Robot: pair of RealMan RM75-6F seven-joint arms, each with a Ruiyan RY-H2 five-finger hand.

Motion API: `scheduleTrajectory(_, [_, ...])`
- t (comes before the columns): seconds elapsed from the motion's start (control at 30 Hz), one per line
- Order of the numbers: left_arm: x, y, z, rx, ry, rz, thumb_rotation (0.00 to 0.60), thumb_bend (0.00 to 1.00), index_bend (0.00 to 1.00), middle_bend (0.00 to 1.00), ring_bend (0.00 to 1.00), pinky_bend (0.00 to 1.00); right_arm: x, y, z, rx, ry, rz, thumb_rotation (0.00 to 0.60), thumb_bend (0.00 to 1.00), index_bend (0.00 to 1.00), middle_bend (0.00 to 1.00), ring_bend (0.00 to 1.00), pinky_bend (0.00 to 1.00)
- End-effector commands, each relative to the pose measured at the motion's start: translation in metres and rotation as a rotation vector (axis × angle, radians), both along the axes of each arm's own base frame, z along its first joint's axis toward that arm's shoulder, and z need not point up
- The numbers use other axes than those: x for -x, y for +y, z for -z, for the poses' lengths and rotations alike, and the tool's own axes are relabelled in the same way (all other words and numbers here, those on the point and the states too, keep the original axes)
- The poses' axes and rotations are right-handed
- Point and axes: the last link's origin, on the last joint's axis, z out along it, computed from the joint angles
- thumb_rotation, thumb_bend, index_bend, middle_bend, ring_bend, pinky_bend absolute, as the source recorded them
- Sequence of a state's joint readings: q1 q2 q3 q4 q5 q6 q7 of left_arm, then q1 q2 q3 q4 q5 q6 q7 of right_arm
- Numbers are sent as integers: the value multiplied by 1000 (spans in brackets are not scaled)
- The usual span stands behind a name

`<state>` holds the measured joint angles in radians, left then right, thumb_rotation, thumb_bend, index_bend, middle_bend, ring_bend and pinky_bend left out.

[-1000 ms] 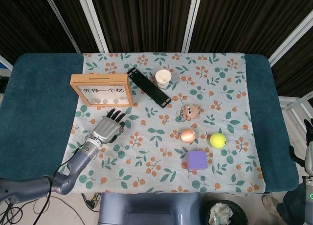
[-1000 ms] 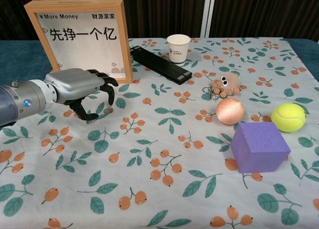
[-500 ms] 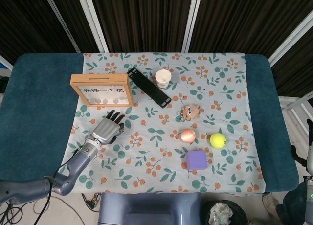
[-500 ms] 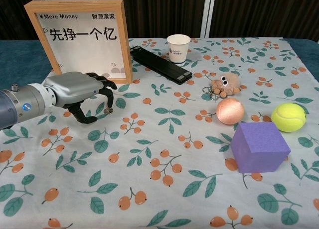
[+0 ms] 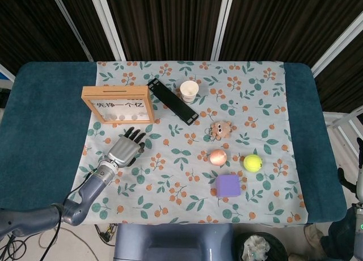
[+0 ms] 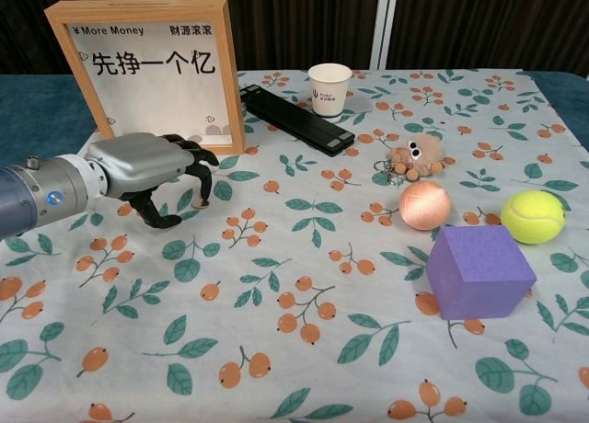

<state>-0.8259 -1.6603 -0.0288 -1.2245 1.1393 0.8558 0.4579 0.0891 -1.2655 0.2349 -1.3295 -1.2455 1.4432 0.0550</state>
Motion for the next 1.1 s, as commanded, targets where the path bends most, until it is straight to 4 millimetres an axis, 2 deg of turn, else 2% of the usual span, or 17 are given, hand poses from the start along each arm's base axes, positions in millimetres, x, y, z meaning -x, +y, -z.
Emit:
scheduleTrajectory(0.03, [1, 0, 1, 3, 3, -3, 600, 338, 361, 72, 0, 0, 0, 0, 0, -2, 0, 0, 600, 388, 0, 0, 0, 0])
scheduleTrajectory(0.17, [2, -1, 2, 9, 8, -4, 600, 339, 392, 78, 0, 0, 0, 0, 1, -2, 0, 0, 600, 388, 0, 0, 0, 0])
scheduleTrajectory(0.43, [2, -2, 5, 15, -13, -2, 600, 366, 542, 107, 0, 0, 0, -1, 1, 1, -4, -1, 600, 388, 0, 0, 0, 0])
scheduleTrajectory(0.8, [1, -4, 6, 10, -51, 11, 600, 403, 695, 163, 0, 0, 1, -1, 1, -2, -6, -3, 600, 388, 0, 0, 0, 0])
scheduleTrajectory(1.1, [-2, -2, -1, -16, -75, 31, 600, 422, 726, 176, 0, 0, -1, -2, 1, -5, -12, -9, 600, 389, 0, 0, 0, 0])
